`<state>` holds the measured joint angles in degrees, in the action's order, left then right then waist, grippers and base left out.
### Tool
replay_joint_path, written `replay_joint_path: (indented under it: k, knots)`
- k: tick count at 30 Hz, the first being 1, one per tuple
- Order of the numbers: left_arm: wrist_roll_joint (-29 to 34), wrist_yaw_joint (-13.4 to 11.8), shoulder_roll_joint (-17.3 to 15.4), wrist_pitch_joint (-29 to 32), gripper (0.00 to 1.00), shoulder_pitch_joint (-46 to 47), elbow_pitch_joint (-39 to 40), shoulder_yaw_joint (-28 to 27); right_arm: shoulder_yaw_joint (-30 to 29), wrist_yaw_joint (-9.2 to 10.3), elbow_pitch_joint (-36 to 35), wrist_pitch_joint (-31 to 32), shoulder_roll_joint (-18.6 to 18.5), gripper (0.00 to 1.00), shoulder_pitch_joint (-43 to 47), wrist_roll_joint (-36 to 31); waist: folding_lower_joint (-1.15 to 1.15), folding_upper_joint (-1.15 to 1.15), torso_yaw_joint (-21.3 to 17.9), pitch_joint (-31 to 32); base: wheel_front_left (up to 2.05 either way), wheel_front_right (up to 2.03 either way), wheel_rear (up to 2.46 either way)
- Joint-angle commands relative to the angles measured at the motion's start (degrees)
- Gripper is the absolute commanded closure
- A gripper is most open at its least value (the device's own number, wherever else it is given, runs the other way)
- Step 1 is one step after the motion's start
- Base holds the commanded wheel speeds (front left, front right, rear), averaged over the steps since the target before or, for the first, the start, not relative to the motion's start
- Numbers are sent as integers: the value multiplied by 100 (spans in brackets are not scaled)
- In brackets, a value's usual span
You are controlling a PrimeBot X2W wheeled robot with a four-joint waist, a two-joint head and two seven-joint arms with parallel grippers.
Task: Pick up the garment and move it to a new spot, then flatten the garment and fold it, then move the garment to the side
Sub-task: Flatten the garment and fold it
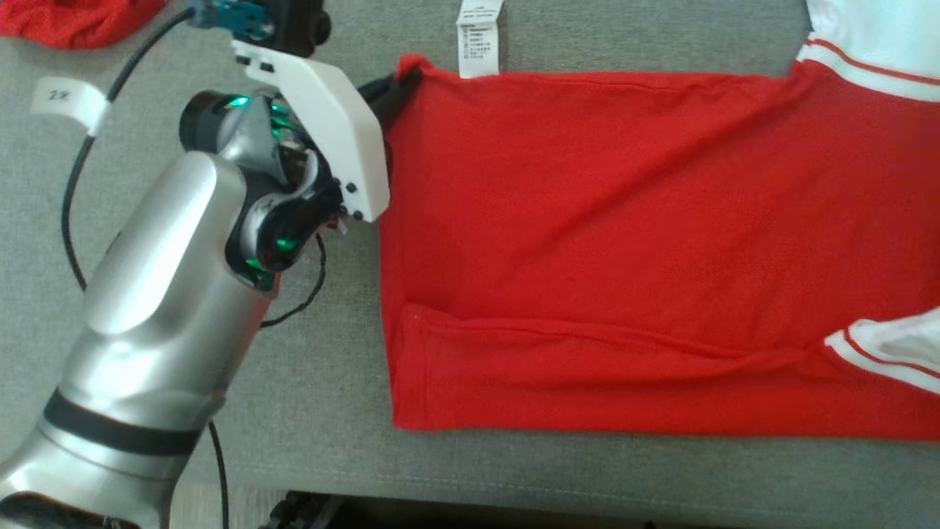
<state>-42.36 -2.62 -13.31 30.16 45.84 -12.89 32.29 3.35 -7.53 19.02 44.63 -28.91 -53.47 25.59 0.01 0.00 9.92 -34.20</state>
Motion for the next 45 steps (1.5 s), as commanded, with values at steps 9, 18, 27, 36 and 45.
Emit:
replay_joint_path:
  k: [9,18,27,36,45]
  knots:
    - [-122,-245,-467,-196,100,-292,738,-605,-13,4,-466,-373,-475,100,253,544,-1,0,-244,352,0,0,0]
    - [-298,-429,-680,-234,100,-1262,1613,-654,174,4,-1350,-458,-849,100,1690,1235,-1,0,-552,740,0,0,0]
    - [-510,-763,-1028,-378,100,-2545,2776,-926,-45,4,-2178,-441,-996,100,3254,1542,-1,0,-765,1035,0,0,0]
    - [-614,-827,-1148,-418,100,-2883,3160,-1047,-658,4,-2674,-401,-861,100,4081,1668,-1,0,-789,1042,0,0,0]
    - [-616,-854,-1262,-416,100,-3091,3292,-1064,-718,4,-2976,-162,-697,100,4451,1756,-1,0,-898,978,0,0,0]
